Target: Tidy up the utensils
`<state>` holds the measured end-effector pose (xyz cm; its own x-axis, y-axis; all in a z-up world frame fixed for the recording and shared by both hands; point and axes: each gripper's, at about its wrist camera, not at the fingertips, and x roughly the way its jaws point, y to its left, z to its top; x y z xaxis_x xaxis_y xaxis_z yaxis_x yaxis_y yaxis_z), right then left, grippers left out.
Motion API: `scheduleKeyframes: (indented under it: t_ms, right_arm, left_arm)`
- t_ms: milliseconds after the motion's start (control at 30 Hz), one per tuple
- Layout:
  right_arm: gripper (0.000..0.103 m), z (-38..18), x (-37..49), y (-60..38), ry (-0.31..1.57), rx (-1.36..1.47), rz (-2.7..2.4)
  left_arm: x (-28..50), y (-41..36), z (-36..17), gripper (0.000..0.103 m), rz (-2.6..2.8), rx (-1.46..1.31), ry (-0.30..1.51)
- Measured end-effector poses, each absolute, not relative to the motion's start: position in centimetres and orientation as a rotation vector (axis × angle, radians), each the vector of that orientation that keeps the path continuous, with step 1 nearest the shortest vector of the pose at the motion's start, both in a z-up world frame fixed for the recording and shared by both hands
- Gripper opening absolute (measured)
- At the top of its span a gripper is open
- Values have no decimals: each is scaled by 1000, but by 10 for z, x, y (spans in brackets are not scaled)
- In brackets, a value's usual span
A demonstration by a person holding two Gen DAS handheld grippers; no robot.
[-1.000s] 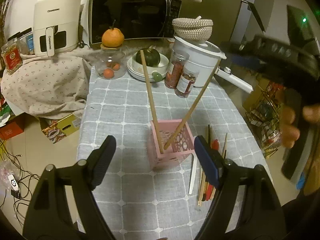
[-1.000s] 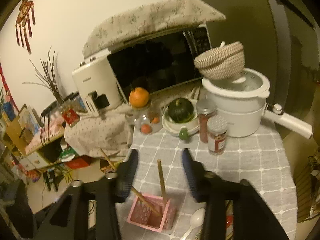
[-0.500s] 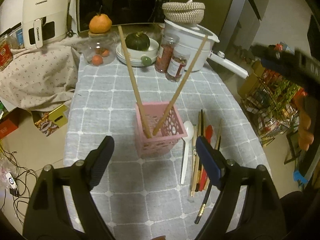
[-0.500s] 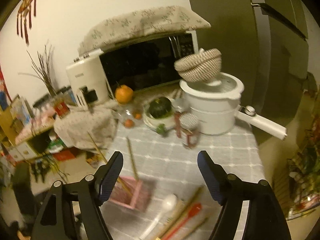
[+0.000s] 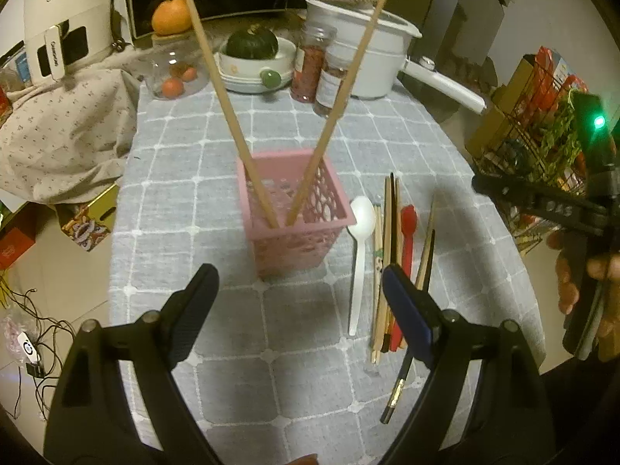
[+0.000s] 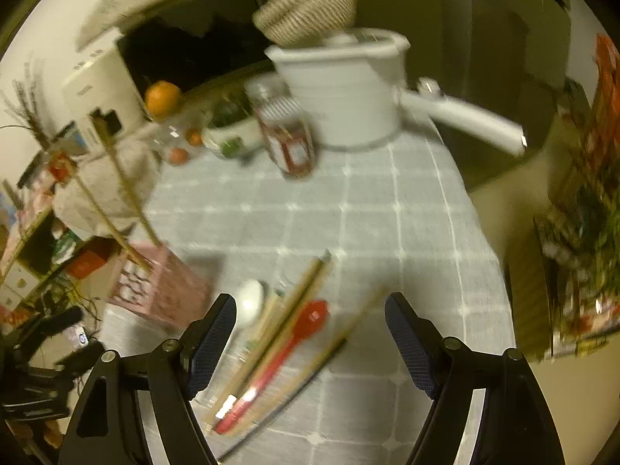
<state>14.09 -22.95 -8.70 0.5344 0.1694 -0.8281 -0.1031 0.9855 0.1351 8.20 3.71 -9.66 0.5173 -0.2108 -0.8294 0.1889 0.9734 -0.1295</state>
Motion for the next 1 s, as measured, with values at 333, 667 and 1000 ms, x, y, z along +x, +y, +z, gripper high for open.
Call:
scheduleKeyframes:
  t_ms: [333,667,1000]
  right_arm:
    - [66,-167,140,-239,1291,41,108]
    - [44,-188,143,-229,1378,59,148]
    - [43,-189,147,-223,1400,11,108]
  left_arm:
    - [82,30,-110,86,-240,12,1053]
    - [80,27,-110,86,-252,18,1061]
    - [81,30,-110,86,-249,8,1065]
